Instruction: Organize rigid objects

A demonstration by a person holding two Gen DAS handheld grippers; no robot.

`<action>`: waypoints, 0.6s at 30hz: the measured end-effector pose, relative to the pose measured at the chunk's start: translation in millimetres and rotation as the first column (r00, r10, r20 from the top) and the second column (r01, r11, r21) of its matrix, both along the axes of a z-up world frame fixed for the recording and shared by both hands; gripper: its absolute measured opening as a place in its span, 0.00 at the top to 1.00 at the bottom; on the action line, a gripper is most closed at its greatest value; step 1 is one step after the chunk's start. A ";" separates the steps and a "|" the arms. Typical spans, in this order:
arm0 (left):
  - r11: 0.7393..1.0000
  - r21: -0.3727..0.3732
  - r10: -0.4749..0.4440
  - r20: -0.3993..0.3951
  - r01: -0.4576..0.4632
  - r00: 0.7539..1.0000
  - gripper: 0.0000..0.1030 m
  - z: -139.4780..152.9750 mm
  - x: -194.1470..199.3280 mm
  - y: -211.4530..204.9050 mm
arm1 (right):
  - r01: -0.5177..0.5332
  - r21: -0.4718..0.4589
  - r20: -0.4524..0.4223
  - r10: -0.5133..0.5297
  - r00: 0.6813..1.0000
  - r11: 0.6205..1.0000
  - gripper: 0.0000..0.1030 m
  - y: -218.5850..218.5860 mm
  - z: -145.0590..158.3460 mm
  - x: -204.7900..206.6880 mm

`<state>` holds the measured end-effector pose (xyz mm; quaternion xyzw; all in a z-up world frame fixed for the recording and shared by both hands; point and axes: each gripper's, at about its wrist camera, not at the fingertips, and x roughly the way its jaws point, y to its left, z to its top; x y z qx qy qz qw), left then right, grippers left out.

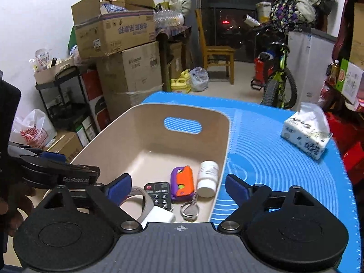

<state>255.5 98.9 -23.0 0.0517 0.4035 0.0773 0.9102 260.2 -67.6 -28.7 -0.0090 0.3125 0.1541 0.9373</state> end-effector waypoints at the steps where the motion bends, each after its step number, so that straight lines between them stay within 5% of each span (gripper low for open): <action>1: 1.000 -0.004 -0.004 0.006 0.004 1.000 0.29 3.8 -1.9 -1.0 | 0.006 0.002 0.000 -0.006 1.000 1.000 0.10 -2.5 2.0 -1.8; 6: 0.999 -0.024 -0.023 0.059 0.024 0.998 0.15 24.7 -19.5 -5.8 | 0.042 0.050 -0.027 -0.041 0.999 0.998 0.06 -20.9 12.9 -12.7; 18: 0.999 -0.023 -0.036 0.123 0.039 0.992 0.15 58.2 -83.4 -24.3 | 0.098 0.075 -0.014 -0.098 0.995 0.992 0.02 -54.9 35.6 -73.1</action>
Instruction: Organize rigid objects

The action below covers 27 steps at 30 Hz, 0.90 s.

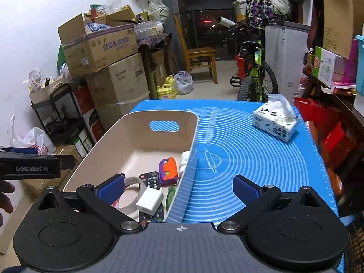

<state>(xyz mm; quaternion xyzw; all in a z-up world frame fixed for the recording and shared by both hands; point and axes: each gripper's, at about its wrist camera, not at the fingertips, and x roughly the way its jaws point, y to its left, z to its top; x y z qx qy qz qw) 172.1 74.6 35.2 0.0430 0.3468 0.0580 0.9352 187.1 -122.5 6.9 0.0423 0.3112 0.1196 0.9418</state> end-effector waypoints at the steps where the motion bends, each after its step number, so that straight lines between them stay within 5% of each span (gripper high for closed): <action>1: 1.000 -0.001 -0.002 0.000 0.002 1.000 0.15 1.6 -5.6 -2.5 | 0.004 0.004 0.004 -0.004 1.000 1.000 0.02 -2.9 1.9 -6.4; 27: 0.999 0.000 -0.043 0.060 0.043 0.997 0.15 18.0 -117.3 -51.8 | 0.024 -0.013 0.069 -0.023 0.997 1.000 0.02 -50.6 28.0 -133.4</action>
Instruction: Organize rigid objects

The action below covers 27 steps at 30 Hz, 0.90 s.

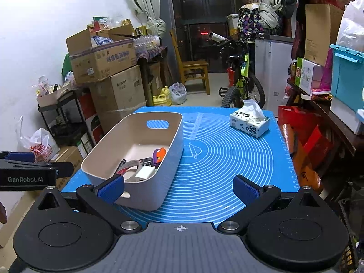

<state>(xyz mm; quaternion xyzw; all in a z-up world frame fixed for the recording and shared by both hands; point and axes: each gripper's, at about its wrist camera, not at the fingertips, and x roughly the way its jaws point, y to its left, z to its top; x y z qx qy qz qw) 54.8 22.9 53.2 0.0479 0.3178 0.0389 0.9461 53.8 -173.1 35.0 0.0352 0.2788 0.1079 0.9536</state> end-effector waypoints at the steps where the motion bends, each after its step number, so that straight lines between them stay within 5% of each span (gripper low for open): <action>1: 1.000 0.002 -0.002 0.000 0.002 1.000 0.15 -0.5 -3.2 -0.9 | 0.001 -0.001 0.003 -0.001 1.000 1.000 0.02 -0.9 0.5 -4.5; 27: 1.000 0.001 -0.018 0.087 0.018 0.996 0.15 -30.9 -66.7 -22.5 | 0.048 0.020 0.094 -0.050 0.994 0.999 0.02 -25.9 -17.7 -82.3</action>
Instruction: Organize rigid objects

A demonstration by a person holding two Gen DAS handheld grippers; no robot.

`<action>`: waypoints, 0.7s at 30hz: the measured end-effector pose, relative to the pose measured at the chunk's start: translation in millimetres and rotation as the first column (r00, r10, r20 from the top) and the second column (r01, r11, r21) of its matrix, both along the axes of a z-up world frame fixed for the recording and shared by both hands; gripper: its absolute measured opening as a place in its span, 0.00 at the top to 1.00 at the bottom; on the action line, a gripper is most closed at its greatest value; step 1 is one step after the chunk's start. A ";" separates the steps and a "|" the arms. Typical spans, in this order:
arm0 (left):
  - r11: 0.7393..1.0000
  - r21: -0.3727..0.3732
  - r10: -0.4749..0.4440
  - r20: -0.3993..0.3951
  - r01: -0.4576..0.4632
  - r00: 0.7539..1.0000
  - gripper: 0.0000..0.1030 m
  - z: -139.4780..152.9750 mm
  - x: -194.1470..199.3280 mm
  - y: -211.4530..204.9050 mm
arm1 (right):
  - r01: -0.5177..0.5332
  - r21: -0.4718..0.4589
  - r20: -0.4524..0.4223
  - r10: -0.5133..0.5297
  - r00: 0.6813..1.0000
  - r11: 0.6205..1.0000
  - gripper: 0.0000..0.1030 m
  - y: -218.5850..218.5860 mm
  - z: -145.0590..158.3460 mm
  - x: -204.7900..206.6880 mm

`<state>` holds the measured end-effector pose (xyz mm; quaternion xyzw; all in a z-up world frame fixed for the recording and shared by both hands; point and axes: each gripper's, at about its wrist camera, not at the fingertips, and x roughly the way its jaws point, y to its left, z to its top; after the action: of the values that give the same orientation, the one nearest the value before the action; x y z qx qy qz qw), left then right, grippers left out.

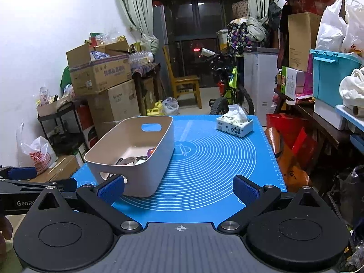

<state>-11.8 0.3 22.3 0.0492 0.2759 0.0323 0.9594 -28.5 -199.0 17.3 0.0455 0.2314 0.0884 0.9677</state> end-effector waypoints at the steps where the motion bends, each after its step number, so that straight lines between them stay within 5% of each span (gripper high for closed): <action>1: 1.000 -0.003 -0.002 0.002 0.002 1.000 0.15 -0.9 -0.7 0.1 | 0.001 -0.002 0.007 -0.001 1.000 1.000 0.02 0.2 -0.4 -1.8; 21: 0.999 -0.019 -0.036 0.017 0.036 0.999 0.15 -15.0 -8.3 -0.2 | -0.028 -0.018 0.039 0.028 0.999 0.999 0.02 8.2 -16.3 -13.5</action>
<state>-20.1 0.2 7.3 0.0446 0.2672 0.0128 0.9625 -42.0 -190.8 1.0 0.0319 0.2139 0.1008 0.9711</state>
